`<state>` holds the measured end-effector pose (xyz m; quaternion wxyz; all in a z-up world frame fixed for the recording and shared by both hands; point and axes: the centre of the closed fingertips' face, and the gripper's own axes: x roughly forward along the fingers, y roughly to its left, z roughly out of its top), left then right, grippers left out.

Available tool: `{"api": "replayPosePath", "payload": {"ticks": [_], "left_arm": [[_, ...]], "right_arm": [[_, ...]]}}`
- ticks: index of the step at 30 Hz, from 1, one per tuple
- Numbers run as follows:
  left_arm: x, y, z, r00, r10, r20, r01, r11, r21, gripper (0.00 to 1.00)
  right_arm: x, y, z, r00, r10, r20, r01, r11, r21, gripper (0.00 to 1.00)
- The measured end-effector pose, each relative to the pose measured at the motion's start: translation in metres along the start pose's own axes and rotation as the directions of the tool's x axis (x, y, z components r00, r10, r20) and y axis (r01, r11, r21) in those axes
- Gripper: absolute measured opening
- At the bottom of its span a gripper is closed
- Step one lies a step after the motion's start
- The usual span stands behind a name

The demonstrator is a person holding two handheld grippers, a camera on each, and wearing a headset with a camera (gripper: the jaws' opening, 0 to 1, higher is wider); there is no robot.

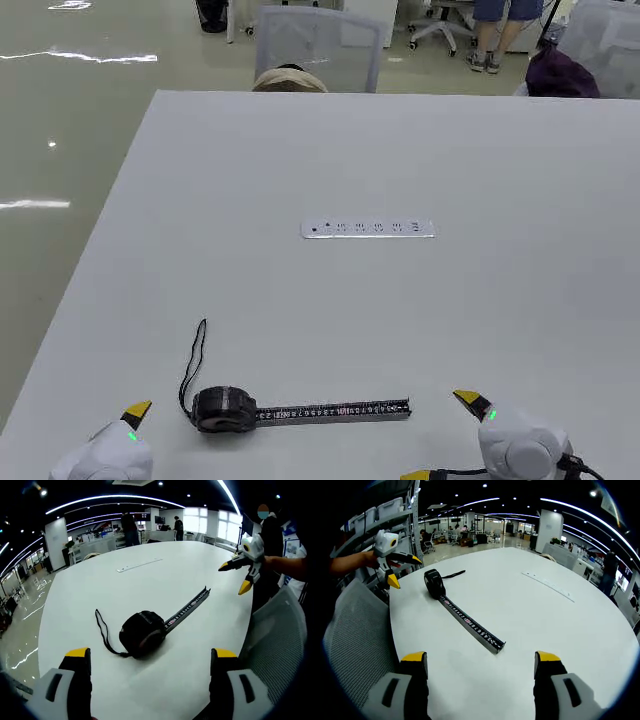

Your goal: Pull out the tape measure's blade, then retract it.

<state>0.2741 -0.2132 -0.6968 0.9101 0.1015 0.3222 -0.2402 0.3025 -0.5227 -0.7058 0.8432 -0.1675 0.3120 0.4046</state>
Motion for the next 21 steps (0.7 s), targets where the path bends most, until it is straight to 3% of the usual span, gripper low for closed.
{"api": "replayPosePath", "payload": {"ticks": [11, 21], "left_arm": [[-0.005, -0.009, 0.001, 0.9994, 0.031, 0.016, -0.031, 0.999, -0.019, 0.99], [-0.009, -0.018, 0.005, 0.9953, 0.091, 0.032, -0.088, 0.993, -0.080, 0.99]], "right_arm": [[-0.006, 0.004, -0.001, 0.9995, -0.030, 0.008, 0.030, 0.999, 0.024, 0.89], [-0.008, 0.012, 0.001, 0.9984, -0.053, 0.018, 0.052, 0.997, 0.059, 0.89]]}}
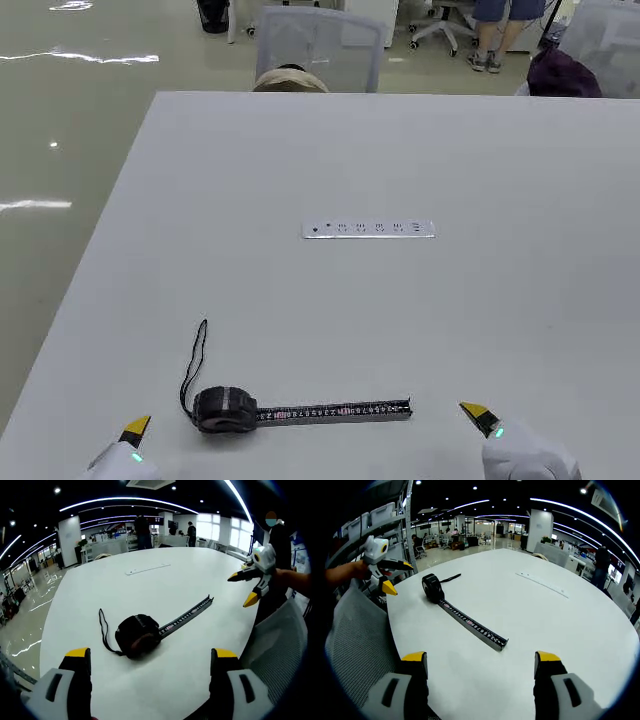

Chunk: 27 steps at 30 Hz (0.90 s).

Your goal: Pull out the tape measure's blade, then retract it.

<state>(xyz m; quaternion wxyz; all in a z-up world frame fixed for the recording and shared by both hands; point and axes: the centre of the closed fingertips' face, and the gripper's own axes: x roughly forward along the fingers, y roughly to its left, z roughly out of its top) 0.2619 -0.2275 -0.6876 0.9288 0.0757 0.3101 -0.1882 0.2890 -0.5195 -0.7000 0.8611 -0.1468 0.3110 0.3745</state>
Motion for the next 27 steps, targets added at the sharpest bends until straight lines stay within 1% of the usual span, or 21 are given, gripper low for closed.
{"api": "replayPosePath", "payload": {"ticks": [4, 7, 13, 17, 18, 22, 25, 26, 27], "left_arm": [[0.003, -0.003, 0.003, 0.9994, 0.031, 0.014, -0.031, 0.999, -0.017, 0.99], [0.004, -0.003, 0.006, 0.9981, 0.054, 0.029, -0.052, 0.997, -0.065, 0.99], [0.008, -0.001, 0.003, 0.9966, 0.081, 0.018, -0.078, 0.989, -0.124, 0.99], [0.008, 0.001, 0.004, 0.9944, 0.105, 0.011, -0.103, 0.986, -0.134, 0.99], [0.009, 0.002, 0.004, 0.9930, 0.118, 0.010, -0.115, 0.983, -0.141, 0.99], [0.012, 0.001, 0.002, 0.9907, 0.136, 0.000, -0.134, 0.978, -0.161, 0.99], [0.014, 0.002, 0.000, 0.9874, 0.158, -0.002, -0.156, 0.970, -0.185, 0.99], [0.014, 0.003, 0.000, 0.9854, 0.170, -0.001, -0.167, 0.967, -0.193, 0.99], [0.014, 0.004, 0.001, 0.9817, 0.190, 0.002, -0.186, 0.960, -0.209, 0.99]], "right_arm": [[0.000, 0.004, -0.001, 1.0000, -0.004, 0.002, 0.004, 1.000, 0.014, 0.89], [0.000, 0.007, 0.000, 0.9999, -0.006, 0.009, 0.005, 1.000, 0.025, 0.89], [0.001, 0.013, 0.004, 0.9997, 0.002, 0.026, -0.003, 0.999, 0.054, 0.90], [0.002, 0.016, 0.008, 0.9993, 0.008, 0.037, -0.010, 0.998, 0.057, 0.91], [0.002, 0.016, 0.009, 0.9991, 0.004, 0.043, -0.006, 0.998, 0.057, 0.90], [0.004, 0.018, 0.010, 0.9987, 0.007, 0.050, -0.010, 0.997, 0.072, 0.91], [0.006, 0.022, 0.010, 0.9984, 0.018, 0.053, -0.021, 0.998, 0.055, 0.91], [0.006, 0.022, 0.009, 0.9983, 0.021, 0.054, -0.023, 0.998, 0.052, 0.91], [0.007, 0.022, 0.009, 0.9983, 0.023, 0.053, -0.025, 0.998, 0.052, 0.91]]}}
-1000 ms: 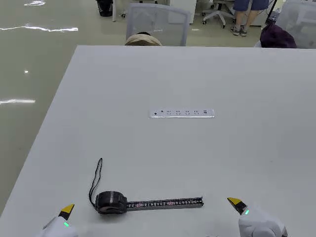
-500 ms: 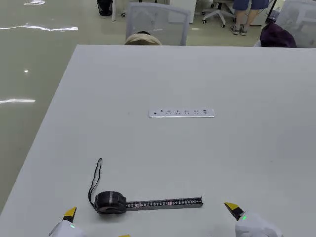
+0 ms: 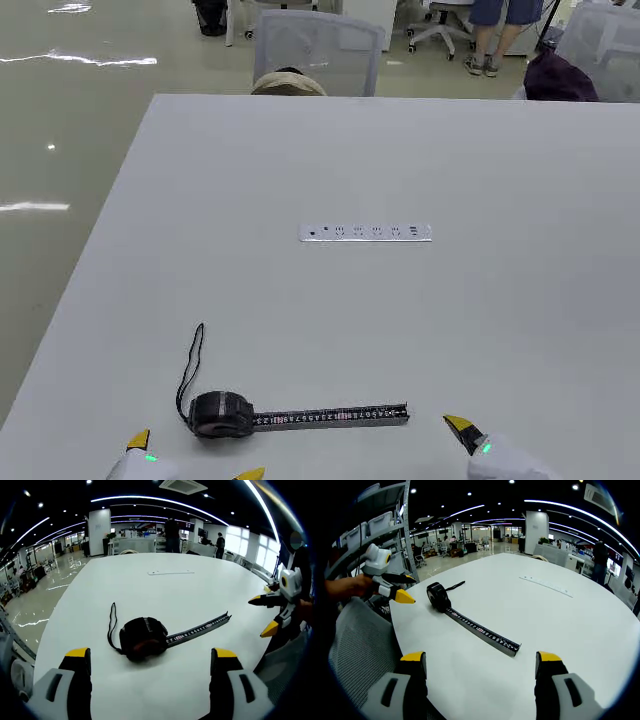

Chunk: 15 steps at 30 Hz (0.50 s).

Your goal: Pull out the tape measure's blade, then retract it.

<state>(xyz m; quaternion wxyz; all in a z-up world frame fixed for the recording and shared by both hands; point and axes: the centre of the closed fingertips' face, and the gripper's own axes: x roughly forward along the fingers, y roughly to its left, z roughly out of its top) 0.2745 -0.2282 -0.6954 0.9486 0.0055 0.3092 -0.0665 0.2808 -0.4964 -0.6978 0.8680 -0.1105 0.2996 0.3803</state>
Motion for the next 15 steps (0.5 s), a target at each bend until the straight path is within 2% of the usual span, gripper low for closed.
{"api": "replayPosePath", "payload": {"ticks": [4, 6, 11, 15], "left_arm": [[0.001, 0.006, 0.003, 0.9981, 0.059, 0.020, -0.058, 0.998, -0.035, 0.99], [0.003, 0.004, 0.004, 0.9979, 0.062, 0.017, -0.062, 0.998, -0.022, 0.99], [0.008, 0.002, 0.008, 0.9976, 0.066, 0.019, -0.065, 0.997, -0.035, 0.99], [0.012, 0.003, 0.013, 0.9954, 0.091, 0.029, -0.090, 0.995, -0.045, 0.99]], "right_arm": [[0.001, 0.000, 0.001, 0.9998, 0.013, 0.013, -0.012, 1.000, -0.010, 0.90], [0.001, 0.001, 0.005, 0.9990, 0.025, 0.038, -0.023, 0.999, -0.049, 0.90], [0.002, 0.003, 0.004, 0.9987, 0.045, 0.025, -0.043, 0.996, -0.073, 0.91], [0.004, 0.004, 0.002, 0.9976, 0.066, 0.024, -0.064, 0.995, -0.081, 0.90]]}}
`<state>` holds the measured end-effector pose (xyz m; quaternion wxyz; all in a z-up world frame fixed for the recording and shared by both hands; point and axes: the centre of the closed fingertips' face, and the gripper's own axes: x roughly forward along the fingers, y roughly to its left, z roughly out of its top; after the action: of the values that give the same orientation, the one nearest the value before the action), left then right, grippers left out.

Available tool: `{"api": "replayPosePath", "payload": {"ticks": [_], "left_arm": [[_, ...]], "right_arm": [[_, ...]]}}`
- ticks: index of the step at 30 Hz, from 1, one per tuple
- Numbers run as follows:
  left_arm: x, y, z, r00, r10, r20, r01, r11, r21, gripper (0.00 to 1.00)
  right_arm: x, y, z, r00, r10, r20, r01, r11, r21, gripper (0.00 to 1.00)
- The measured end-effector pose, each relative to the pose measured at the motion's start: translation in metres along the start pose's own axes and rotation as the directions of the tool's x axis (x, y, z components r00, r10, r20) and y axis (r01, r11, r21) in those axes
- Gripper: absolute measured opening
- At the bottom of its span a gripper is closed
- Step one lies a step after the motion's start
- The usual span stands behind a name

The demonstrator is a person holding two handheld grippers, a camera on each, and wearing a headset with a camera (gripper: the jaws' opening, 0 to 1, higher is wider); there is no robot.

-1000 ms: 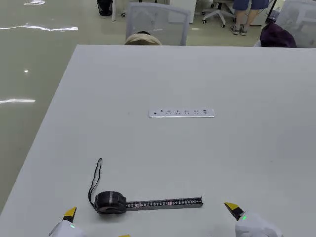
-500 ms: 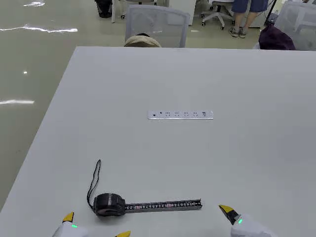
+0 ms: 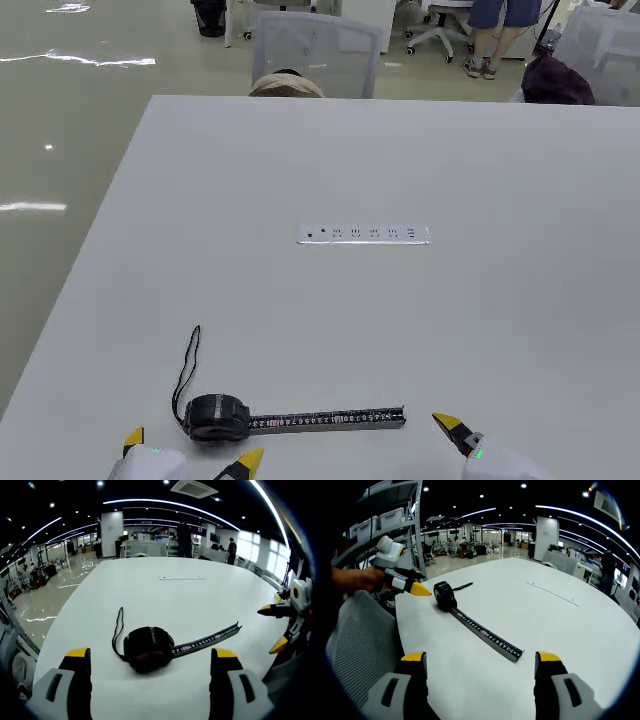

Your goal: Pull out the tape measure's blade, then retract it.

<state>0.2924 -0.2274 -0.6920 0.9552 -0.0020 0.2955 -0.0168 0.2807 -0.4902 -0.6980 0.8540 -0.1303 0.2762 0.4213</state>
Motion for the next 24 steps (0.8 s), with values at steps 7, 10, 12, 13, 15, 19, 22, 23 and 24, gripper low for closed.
{"api": "replayPosePath", "payload": {"ticks": [7, 10, 12, 13, 15, 19, 22, 23, 24], "left_arm": [[0.007, 0.003, 0.001, 0.9985, 0.054, 0.009, -0.054, 0.998, -0.033, 0.99], [0.010, 0.004, 0.000, 0.9977, 0.068, 0.002, -0.067, 0.996, -0.054, 0.99], [0.011, 0.007, -0.002, 0.9966, 0.083, 0.006, -0.082, 0.995, -0.062, 0.99], [0.011, 0.007, -0.001, 0.9962, 0.087, 0.009, -0.086, 0.994, -0.064, 0.97], [0.012, 0.008, -0.001, 0.9959, 0.090, 0.010, -0.089, 0.993, -0.072, 0.96], [0.018, 0.009, -0.004, 0.9947, 0.102, 0.000, -0.102, 0.992, -0.072, 0.95], [0.022, 0.007, -0.005, 0.9946, 0.103, -0.006, -0.104, 0.992, -0.077, 0.95], [0.023, 0.007, -0.005, 0.9945, 0.105, -0.005, -0.105, 0.992, -0.076, 0.94], [0.025, 0.006, -0.004, 0.9941, 0.108, -0.001, -0.108, 0.991, -0.080, 0.94]], "right_arm": [[0.002, -0.004, -0.001, 0.9995, 0.033, -0.001, -0.033, 0.999, -0.021, 0.88], [0.004, -0.007, -0.002, 0.9989, 0.047, -0.001, -0.047, 0.998, -0.035, 0.88], [0.005, -0.009, -0.001, 0.9985, 0.055, -0.004, -0.055, 0.997, -0.048, 0.86], [0.005, -0.009, -0.001, 0.9983, 0.058, -0.004, -0.058, 0.997, -0.052, 0.85], [0.006, -0.011, 0.000, 0.9976, 0.068, 0.002, -0.068, 0.996, -0.060, 0.83], [0.011, -0.016, -0.003, 0.9949, 0.099, -0.017, -0.100, 0.991, -0.087, 0.80], [0.012, -0.021, -0.004, 0.9929, 0.117, -0.020, -0.119, 0.988, -0.101, 0.76], [0.013, -0.021, -0.005, 0.9917, 0.126, -0.023, -0.128, 0.985, -0.112, 0.74], [0.014, -0.022, -0.006, 0.9899, 0.139, -0.029, -0.141, 0.982, -0.128, 0.73]]}}
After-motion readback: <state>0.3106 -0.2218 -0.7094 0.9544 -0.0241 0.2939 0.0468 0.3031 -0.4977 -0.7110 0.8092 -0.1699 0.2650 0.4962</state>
